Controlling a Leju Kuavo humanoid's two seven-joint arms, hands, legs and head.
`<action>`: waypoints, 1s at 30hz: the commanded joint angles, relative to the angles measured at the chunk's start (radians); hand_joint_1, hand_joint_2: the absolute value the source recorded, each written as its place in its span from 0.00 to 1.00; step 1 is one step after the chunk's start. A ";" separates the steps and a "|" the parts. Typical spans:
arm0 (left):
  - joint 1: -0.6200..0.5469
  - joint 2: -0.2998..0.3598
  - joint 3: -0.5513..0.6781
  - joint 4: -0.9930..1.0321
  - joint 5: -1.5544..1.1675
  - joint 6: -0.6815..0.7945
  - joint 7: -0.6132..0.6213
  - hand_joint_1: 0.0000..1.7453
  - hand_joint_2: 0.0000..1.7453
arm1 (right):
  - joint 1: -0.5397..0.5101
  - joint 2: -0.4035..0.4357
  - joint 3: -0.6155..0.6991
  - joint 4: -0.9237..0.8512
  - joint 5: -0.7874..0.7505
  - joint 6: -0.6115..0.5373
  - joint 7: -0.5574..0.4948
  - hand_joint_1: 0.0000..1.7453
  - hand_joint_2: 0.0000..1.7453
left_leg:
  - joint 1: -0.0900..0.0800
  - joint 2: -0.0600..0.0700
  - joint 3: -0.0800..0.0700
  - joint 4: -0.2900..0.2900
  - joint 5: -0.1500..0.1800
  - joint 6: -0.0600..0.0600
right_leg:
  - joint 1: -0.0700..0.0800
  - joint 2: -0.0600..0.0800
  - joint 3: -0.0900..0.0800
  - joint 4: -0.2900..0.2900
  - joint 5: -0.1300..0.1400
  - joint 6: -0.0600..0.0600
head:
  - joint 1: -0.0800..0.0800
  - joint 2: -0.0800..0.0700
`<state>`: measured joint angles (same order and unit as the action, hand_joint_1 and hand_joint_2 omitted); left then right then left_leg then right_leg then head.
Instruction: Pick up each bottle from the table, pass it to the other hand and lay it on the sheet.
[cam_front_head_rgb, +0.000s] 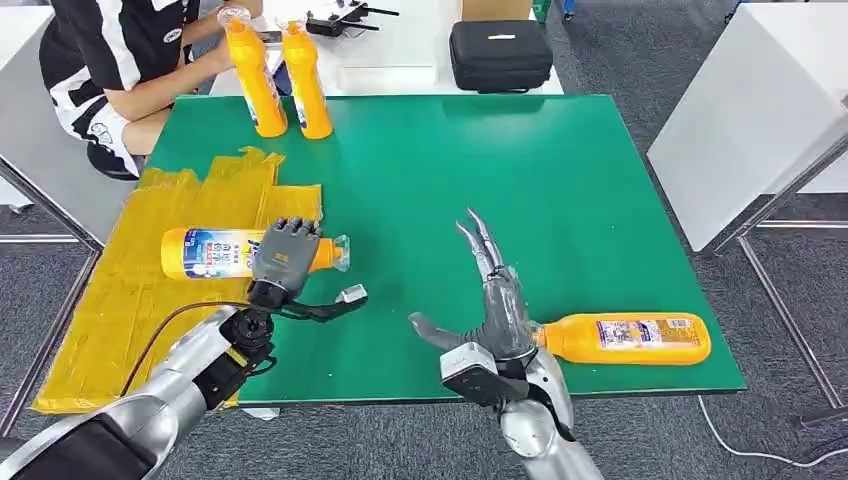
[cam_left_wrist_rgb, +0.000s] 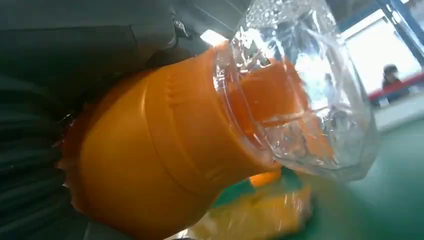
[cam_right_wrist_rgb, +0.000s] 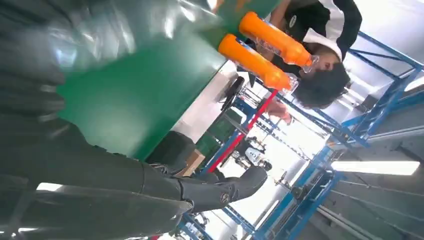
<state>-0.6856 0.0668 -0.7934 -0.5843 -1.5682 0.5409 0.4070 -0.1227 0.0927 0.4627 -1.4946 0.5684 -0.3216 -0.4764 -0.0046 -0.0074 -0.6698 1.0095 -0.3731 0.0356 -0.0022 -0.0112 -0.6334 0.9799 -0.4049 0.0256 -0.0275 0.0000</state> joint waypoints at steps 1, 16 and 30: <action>-0.044 -0.013 0.103 0.249 -0.003 -0.059 -0.086 1.00 1.00 | -0.008 -0.017 -0.008 0.011 0.010 0.020 0.000 0.00 1.00 | 0.001 0.002 0.006 0.000 -0.003 -0.002 | 0.001 0.002 0.006 0.000 -0.002 0.000 | 0.000 0.000; 0.016 -0.044 0.336 0.262 0.044 -0.072 -0.067 0.00 1.00 | 0.020 -0.017 -0.017 0.020 0.035 0.043 0.028 0.00 1.00 | 0.000 0.001 0.008 -0.001 -0.003 -0.002 | 0.000 0.002 0.008 -0.001 -0.002 0.000 | 0.000 0.000; 0.050 -0.092 0.540 0.223 0.149 -0.021 -0.240 0.00 1.00 | 0.014 -0.038 -0.020 0.020 0.120 0.027 0.073 0.00 1.00 | 0.000 0.000 0.007 -0.001 -0.002 -0.001 | 0.000 0.001 0.007 -0.002 -0.001 0.000 | 0.000 0.000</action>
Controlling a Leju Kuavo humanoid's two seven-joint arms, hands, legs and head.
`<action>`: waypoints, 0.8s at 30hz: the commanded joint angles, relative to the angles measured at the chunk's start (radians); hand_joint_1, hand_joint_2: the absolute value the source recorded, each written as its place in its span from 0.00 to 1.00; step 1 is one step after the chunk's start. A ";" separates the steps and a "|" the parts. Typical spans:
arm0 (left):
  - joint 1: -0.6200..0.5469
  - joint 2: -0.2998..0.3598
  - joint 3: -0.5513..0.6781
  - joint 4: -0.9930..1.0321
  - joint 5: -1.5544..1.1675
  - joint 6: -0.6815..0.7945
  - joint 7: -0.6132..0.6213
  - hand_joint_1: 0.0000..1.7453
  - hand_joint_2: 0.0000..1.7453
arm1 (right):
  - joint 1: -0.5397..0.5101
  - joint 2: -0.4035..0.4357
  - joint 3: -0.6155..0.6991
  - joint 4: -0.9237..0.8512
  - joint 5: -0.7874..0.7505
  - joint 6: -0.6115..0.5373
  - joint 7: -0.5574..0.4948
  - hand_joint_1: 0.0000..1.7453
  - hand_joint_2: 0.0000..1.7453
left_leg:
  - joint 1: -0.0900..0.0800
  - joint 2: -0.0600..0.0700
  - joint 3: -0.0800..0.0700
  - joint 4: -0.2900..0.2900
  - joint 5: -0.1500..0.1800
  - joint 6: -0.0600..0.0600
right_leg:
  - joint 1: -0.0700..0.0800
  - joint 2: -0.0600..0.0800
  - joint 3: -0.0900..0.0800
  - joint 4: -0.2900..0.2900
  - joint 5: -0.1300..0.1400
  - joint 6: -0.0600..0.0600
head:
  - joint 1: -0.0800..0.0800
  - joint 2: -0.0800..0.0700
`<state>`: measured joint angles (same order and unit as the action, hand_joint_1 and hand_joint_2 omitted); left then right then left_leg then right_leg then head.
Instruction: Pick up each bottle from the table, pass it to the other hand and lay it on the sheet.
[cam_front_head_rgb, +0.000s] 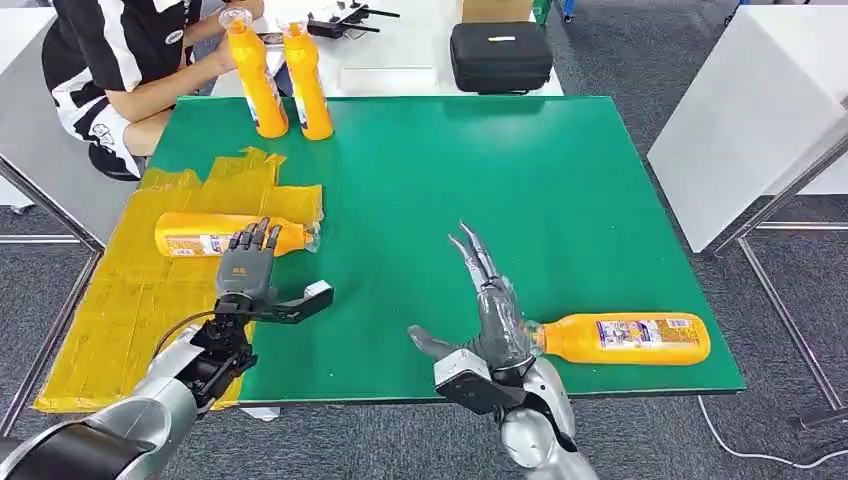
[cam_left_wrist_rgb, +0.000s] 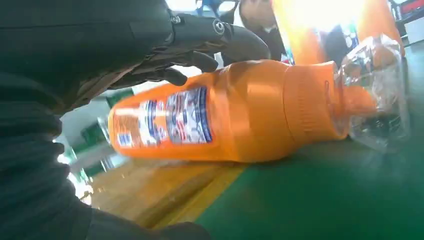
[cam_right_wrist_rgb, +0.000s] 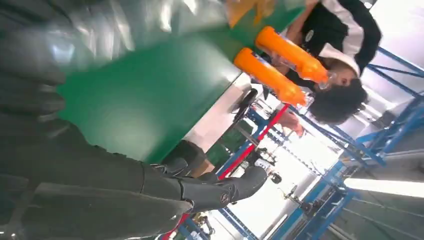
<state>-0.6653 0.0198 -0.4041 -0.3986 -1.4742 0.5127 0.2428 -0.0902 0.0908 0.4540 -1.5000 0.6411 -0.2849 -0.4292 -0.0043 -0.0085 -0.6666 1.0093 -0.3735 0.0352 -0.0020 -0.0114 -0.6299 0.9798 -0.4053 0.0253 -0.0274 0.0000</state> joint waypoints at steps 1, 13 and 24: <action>0.029 -0.045 0.150 0.037 0.055 0.007 -0.076 0.00 1.00 | -0.018 -0.036 -0.011 0.025 0.047 -0.010 0.026 0.00 1.00 | 0.000 0.002 0.006 -0.001 -0.002 -0.001 | 0.000 0.002 0.006 -0.001 -0.002 0.000 | 0.000 0.000; 0.177 -0.139 0.369 -0.375 0.549 -0.053 -0.668 0.00 1.00 | -0.032 -0.153 -0.047 -0.070 0.470 -0.060 0.192 0.00 1.00 | 0.000 -0.001 0.003 0.001 -0.002 -0.001 | -0.001 -0.001 0.004 0.000 -0.003 0.001 | 0.000 0.000; 0.296 -0.165 0.397 -0.674 1.084 -0.394 -0.880 0.00 1.00 | 0.012 -0.249 -0.160 -0.080 0.648 0.030 0.296 0.00 1.00 | 0.000 0.000 0.001 0.000 -0.001 0.000 | -0.001 0.000 0.002 -0.001 -0.001 0.001 | 0.000 0.000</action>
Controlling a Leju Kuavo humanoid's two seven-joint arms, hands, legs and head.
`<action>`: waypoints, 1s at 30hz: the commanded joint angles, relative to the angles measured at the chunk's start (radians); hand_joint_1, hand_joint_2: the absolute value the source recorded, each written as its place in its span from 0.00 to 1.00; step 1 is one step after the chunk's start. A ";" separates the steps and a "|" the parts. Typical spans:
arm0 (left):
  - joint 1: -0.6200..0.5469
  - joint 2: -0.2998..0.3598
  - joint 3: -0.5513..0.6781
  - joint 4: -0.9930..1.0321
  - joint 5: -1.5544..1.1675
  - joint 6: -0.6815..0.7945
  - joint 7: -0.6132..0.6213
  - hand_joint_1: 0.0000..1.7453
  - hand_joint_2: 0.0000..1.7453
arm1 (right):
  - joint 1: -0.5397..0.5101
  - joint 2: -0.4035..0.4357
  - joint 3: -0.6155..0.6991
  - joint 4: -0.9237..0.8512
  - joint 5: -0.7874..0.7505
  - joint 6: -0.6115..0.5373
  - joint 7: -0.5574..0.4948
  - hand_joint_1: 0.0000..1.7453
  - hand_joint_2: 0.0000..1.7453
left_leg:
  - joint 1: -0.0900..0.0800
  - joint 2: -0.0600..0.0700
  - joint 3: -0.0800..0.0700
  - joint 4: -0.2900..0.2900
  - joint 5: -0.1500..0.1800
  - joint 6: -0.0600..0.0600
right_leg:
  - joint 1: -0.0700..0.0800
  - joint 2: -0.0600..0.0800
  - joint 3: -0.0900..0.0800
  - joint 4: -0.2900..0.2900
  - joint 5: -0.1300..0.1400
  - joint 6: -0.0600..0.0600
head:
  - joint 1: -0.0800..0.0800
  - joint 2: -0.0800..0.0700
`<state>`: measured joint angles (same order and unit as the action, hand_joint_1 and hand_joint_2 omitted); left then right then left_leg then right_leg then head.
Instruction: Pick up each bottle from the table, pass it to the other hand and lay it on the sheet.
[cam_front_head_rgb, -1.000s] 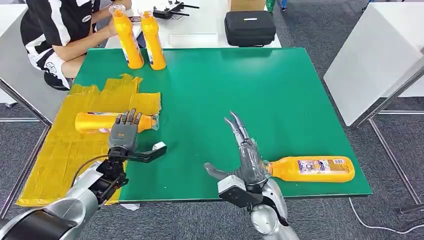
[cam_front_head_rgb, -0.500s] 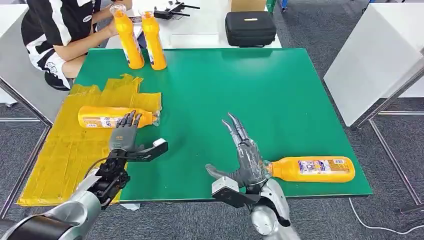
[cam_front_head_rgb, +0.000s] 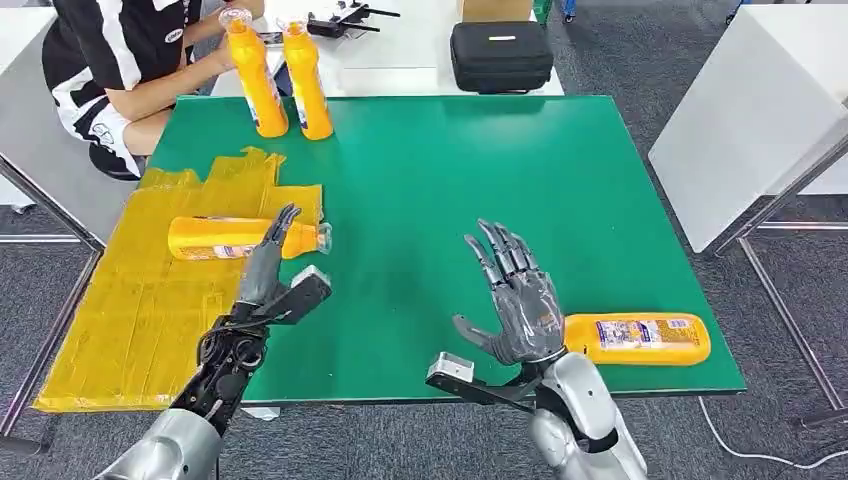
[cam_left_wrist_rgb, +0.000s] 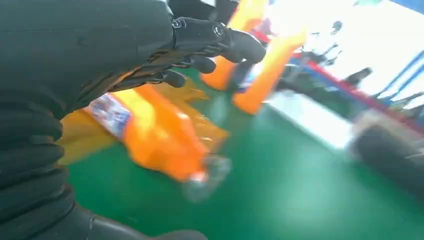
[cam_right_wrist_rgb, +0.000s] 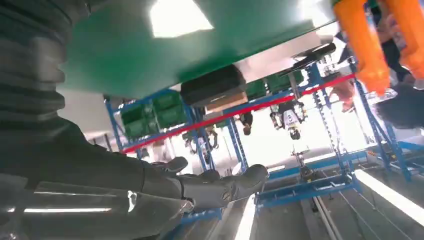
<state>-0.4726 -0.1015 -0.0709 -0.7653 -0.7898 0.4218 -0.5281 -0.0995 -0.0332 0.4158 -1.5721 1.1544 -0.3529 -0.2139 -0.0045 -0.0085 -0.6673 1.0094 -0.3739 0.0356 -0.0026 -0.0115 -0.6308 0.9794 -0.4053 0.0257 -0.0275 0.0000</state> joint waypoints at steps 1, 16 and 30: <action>0.114 -0.045 0.063 -0.329 0.445 -0.346 -0.108 0.00 1.00 | 0.031 -0.136 -0.147 -0.001 0.140 0.128 0.078 0.00 1.00 | 0.001 -0.001 0.009 0.002 -0.006 -0.002 | 0.000 0.000 0.011 0.000 -0.006 0.001 | 0.000 0.000; 0.214 -0.060 -0.003 -0.409 0.626 -0.502 -0.129 0.00 1.00 | 0.104 -0.250 -0.425 0.122 0.082 0.431 -0.002 0.00 1.00 | -0.001 -0.004 0.006 0.000 -0.004 0.000 | -0.001 -0.003 0.008 -0.001 -0.004 0.001 | 0.000 0.000; 0.204 -0.067 -0.048 -0.426 0.654 -0.540 -0.107 0.00 1.00 | 0.112 -0.342 -0.555 0.225 -0.017 0.496 -0.024 0.00 1.00 | -0.001 -0.002 0.007 0.000 -0.005 0.000 | -0.001 -0.001 0.009 -0.001 -0.004 0.001 | 0.000 0.000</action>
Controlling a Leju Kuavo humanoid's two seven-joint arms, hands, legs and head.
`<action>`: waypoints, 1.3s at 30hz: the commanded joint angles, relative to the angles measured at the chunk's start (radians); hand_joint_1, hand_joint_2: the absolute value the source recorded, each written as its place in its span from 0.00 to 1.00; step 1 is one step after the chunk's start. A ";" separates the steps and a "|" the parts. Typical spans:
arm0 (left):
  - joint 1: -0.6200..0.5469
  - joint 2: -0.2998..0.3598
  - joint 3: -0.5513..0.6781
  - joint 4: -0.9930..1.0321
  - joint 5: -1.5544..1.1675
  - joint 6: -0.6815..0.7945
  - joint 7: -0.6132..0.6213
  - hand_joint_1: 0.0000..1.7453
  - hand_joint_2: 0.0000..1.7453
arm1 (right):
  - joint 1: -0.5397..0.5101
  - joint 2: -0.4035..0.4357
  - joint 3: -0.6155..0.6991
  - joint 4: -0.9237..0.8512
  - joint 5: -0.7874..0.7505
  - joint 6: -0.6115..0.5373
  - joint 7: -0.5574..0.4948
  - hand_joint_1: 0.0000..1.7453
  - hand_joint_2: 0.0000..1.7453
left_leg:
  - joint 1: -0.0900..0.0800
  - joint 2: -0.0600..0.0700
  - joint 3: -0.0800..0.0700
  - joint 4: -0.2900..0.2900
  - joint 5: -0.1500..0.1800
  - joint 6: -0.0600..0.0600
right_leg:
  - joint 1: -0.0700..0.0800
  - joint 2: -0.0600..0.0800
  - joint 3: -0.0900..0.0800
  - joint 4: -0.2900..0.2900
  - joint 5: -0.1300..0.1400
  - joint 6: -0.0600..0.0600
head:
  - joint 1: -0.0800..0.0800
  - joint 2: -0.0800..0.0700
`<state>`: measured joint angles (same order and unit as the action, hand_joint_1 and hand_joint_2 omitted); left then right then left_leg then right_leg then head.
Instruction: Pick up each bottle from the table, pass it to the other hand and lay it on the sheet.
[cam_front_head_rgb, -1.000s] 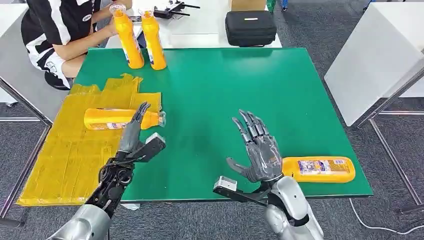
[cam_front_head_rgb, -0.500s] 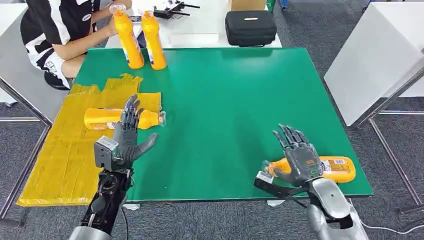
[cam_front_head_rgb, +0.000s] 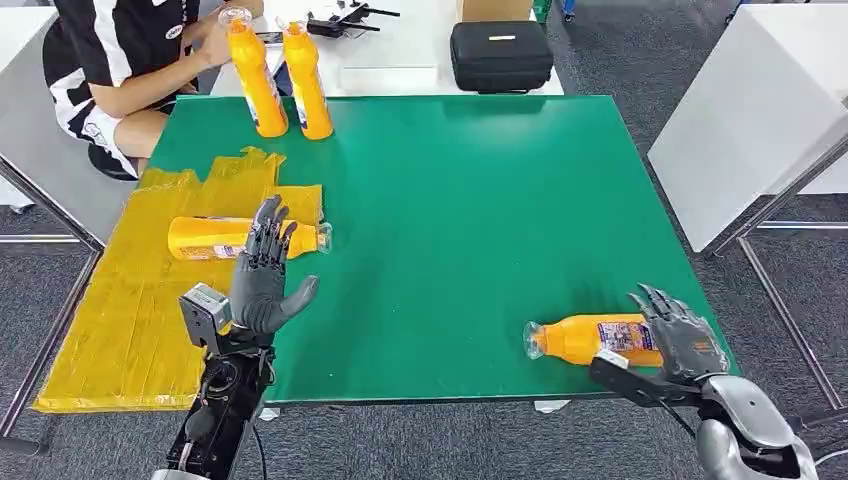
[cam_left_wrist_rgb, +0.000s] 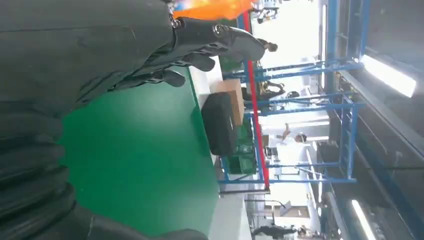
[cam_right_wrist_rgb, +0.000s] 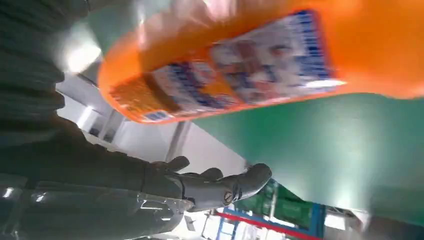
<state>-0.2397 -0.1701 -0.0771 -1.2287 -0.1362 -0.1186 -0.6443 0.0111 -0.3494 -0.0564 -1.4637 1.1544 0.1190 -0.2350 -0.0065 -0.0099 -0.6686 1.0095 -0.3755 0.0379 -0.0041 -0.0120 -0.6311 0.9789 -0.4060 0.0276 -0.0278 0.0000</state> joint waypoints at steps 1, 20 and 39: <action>-0.034 0.003 -0.045 0.043 0.000 0.001 0.010 0.00 1.00 | -0.004 -0.035 -0.085 0.131 -0.018 0.028 -0.005 0.00 1.00 | 0.001 -0.001 0.011 0.000 -0.005 -0.003 | 0.001 -0.001 0.012 -0.001 -0.005 -0.001 | 0.000 0.000; -0.036 0.004 -0.049 0.053 0.004 0.005 0.014 0.00 1.00 | -0.030 -0.046 -0.067 0.179 -0.012 0.027 -0.001 0.00 1.00 | 0.001 0.001 0.006 0.000 -0.002 -0.001 | 0.001 0.001 0.006 -0.001 -0.002 0.000 | 0.000 0.000; -0.043 0.003 -0.059 0.060 0.004 0.006 0.014 0.00 1.00 | -0.052 -0.044 -0.057 0.232 -0.004 0.024 0.012 0.00 1.00 | 0.001 0.001 0.004 0.000 -0.002 -0.001 | 0.001 0.001 0.005 -0.001 -0.001 0.000 | 0.000 0.000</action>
<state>-0.2456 -0.1747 -0.1148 -1.2299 -0.1328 -0.1164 -0.6367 -0.0012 -0.4173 -0.1179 -1.3260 1.1471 0.1385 -0.2274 -0.0065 -0.0097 -0.6686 1.0095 -0.3758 0.0384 -0.0041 -0.0121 -0.6309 0.9790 -0.4063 0.0281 -0.0278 0.0000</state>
